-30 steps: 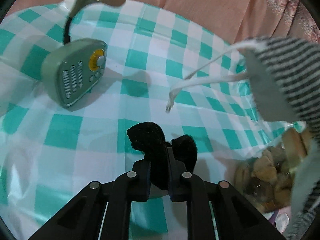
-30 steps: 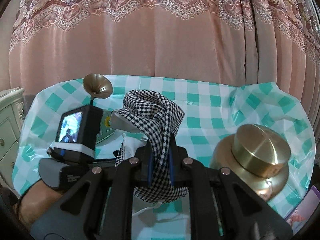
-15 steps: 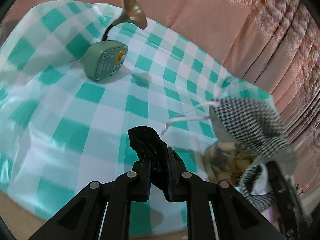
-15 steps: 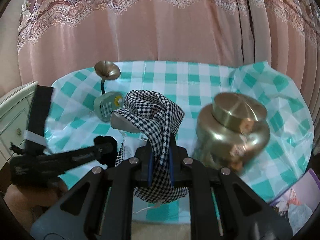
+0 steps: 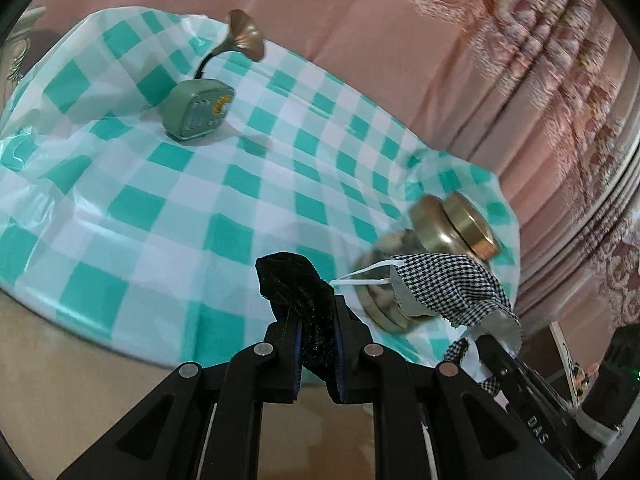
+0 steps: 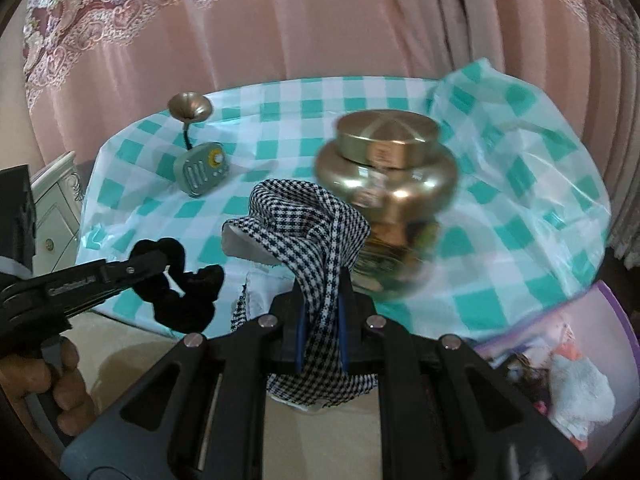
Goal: Organize soft objects
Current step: 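Carry the houndstooth and black fuzzy items over the pink box with both tools, then open both tools to drop the items into the pink box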
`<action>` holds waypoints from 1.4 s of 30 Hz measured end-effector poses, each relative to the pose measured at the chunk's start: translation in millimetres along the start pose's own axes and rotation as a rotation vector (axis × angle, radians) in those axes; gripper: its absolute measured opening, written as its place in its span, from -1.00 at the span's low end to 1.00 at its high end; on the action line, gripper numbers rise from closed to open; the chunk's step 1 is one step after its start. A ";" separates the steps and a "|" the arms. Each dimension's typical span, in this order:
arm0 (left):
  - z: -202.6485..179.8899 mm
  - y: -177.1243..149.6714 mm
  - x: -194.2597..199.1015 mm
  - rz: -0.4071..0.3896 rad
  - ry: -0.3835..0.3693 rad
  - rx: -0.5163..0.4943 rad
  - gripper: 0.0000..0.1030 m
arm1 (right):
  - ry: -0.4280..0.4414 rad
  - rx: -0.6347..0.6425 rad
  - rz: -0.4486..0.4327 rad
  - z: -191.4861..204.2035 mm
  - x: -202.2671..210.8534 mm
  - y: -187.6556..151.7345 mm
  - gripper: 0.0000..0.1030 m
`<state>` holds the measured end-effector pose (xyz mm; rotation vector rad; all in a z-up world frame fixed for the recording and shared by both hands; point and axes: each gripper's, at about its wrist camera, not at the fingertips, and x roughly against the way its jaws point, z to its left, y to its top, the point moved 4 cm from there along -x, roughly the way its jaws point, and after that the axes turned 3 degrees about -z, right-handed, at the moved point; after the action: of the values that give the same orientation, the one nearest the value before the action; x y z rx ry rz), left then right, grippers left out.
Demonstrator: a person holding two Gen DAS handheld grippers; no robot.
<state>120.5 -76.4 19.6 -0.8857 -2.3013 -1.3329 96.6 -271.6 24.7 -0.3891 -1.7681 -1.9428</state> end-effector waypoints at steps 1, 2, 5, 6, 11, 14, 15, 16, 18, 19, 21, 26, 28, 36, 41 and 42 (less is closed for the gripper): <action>-4.9 -3.7 2.3 0.002 -0.005 -0.006 -0.74 | -0.005 -0.004 0.003 -7.3 4.5 -2.8 -0.70; -12.1 -8.5 4.2 0.008 -0.013 -0.015 -0.74 | -0.009 -0.008 0.007 -13.4 7.4 -5.0 -0.70; -33.4 -23.4 6.9 0.029 -0.036 -0.046 -0.74 | -0.029 -0.031 0.022 -36.0 18.5 -14.8 -0.70; -42.0 -29.2 6.6 0.038 -0.041 -0.063 -0.74 | -0.035 -0.037 0.025 -41.5 20.8 -16.6 -0.70; -85.3 -52.8 3.4 0.076 -0.074 -0.151 -0.74 | -0.083 -0.068 0.026 -76.7 40.6 -26.3 -0.70; -112.6 -68.0 0.8 0.103 -0.098 -0.211 -0.74 | -0.122 -0.073 0.015 -97.7 55.4 -28.1 -0.70; -120.3 -72.4 -0.3 0.111 -0.104 -0.232 -0.74 | -0.137 -0.077 0.016 -105.5 60.1 -29.5 -0.70; -128.2 -77.2 -1.4 0.120 -0.111 -0.252 -0.74 | -0.148 -0.082 0.020 -112.1 63.4 -31.0 -0.70; -144.2 -87.4 -4.1 0.137 -0.126 -0.289 -0.74 | -0.175 -0.090 0.027 -125.6 71.3 -35.2 -0.70; -150.9 -92.3 -4.7 0.142 -0.131 -0.306 -0.74 | -0.187 -0.091 0.030 -131.3 74.7 -37.6 -0.70; -164.8 -101.9 -6.9 0.156 -0.142 -0.343 -0.74 | -0.210 -0.095 0.042 -143.5 80.8 -43.4 -0.70; -191.0 -125.7 -14.0 0.191 -0.169 -0.419 -0.74 | -0.269 -0.114 0.076 -173.3 89.7 -58.6 -0.69; -197.7 -133.0 -16.9 0.199 -0.173 -0.446 -0.74 | -0.289 -0.117 0.088 -183.4 92.5 -63.4 -0.69; -225.6 -159.6 -24.2 0.234 -0.202 -0.535 -0.68 | -0.366 -0.134 0.130 -215.7 99.3 -77.8 -0.63; -238.3 -169.4 -32.5 0.258 -0.214 -0.572 0.17 | -0.397 -0.144 0.157 -231.7 99.4 -84.5 -0.34; -238.5 -171.2 -34.0 0.263 -0.205 -0.577 0.20 | -0.400 -0.149 0.165 -234.2 99.6 -85.6 -0.23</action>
<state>28.0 -356.9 8.6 -1.5036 -1.8533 -1.8856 -6.9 -514.1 -26.0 -1.0034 -1.7578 -1.9818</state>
